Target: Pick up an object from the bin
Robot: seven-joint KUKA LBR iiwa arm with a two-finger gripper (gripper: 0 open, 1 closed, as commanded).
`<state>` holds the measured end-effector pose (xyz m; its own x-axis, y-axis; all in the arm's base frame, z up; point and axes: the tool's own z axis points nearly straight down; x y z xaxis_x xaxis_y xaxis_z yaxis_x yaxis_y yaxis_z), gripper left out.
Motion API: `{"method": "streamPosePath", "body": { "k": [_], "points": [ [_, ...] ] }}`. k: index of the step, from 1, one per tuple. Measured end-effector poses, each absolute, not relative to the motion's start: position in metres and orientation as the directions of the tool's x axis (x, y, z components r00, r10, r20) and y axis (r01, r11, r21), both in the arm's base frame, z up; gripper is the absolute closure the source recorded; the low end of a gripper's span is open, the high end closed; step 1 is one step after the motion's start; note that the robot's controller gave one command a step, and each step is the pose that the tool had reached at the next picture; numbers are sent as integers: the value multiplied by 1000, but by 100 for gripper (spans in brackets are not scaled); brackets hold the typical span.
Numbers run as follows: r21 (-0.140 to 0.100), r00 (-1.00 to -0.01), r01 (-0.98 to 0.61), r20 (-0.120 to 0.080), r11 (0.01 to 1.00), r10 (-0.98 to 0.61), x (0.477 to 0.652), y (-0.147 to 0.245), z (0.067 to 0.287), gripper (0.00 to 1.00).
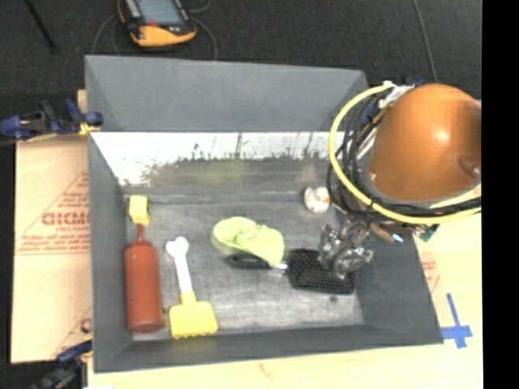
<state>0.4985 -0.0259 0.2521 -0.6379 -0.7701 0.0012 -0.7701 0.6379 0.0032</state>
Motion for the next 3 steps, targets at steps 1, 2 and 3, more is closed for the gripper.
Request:
{"method": "streamPosePath", "body": {
  "k": [1, 2, 3],
  "points": [
    [6, -792, -610, 3, 792, -610, 489, 29, 161, 0],
    [-1, -793, -609, -3, 793, -609, 491, 26, 164, 100],
    [-1, -793, -609, -3, 793, -609, 491, 26, 164, 100]
  ]
}}
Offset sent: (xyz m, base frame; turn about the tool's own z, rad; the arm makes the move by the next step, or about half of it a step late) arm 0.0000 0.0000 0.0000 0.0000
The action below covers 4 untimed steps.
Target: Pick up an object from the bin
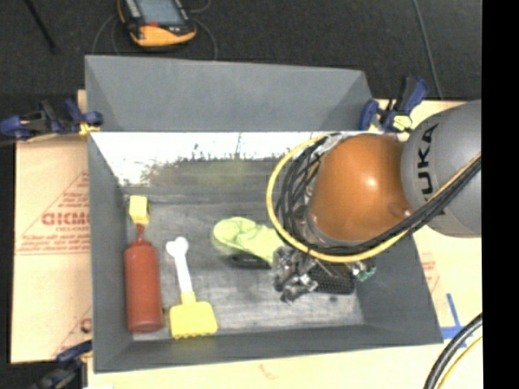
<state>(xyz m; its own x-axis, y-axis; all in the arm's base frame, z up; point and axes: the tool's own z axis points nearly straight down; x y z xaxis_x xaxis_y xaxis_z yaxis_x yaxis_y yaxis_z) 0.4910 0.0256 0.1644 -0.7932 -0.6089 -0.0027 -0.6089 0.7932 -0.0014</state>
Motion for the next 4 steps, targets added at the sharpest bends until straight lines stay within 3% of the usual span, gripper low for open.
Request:
{"method": "streamPosePath", "body": {
  "k": [1, 2, 3, 4],
  "points": [
    [-2, -793, -609, -3, 793, -609, 491, 26, 164, 100],
    [4, -792, -611, -1, 792, -611, 488, 61, 202, 100],
    [1, -862, -507, -3, 862, -507, 579, 96, 150, 0],
    [0, -862, -507, -5, 862, -507, 579, 95, 151, 0]
  ]
}}
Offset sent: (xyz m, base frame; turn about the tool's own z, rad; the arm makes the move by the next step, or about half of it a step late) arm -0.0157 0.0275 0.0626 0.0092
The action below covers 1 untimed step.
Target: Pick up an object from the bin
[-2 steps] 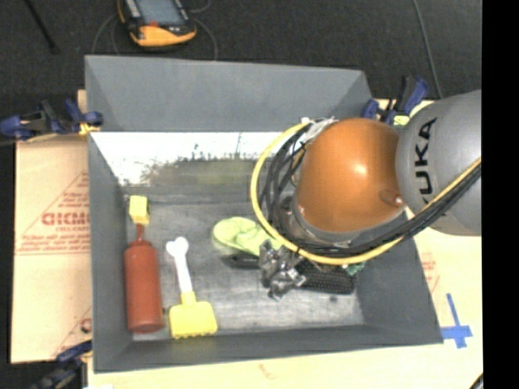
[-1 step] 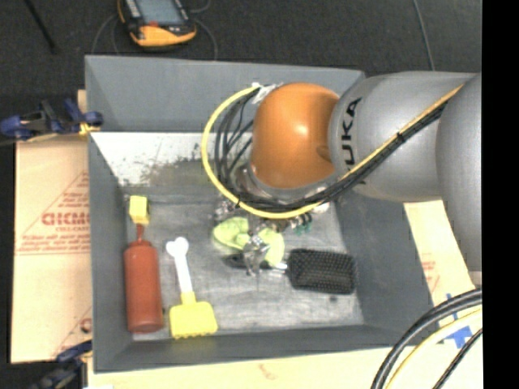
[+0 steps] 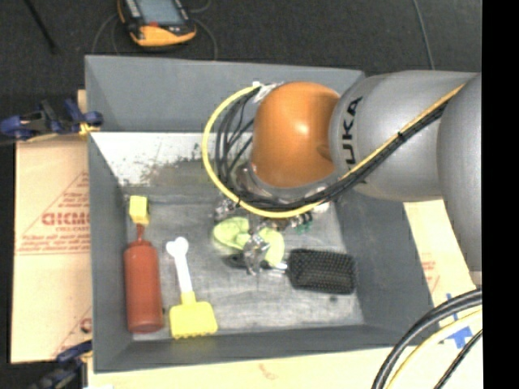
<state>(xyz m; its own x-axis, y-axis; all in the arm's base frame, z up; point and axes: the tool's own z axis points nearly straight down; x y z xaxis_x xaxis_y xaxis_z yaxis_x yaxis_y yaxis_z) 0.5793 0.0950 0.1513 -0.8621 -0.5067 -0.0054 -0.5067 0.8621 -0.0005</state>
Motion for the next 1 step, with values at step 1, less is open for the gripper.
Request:
{"method": "streamPosePath", "body": {
  "k": [1],
  "points": [
    [-5, -859, -512, -9, 859, -512, 656, 64, 75, 100]
  ]
}}
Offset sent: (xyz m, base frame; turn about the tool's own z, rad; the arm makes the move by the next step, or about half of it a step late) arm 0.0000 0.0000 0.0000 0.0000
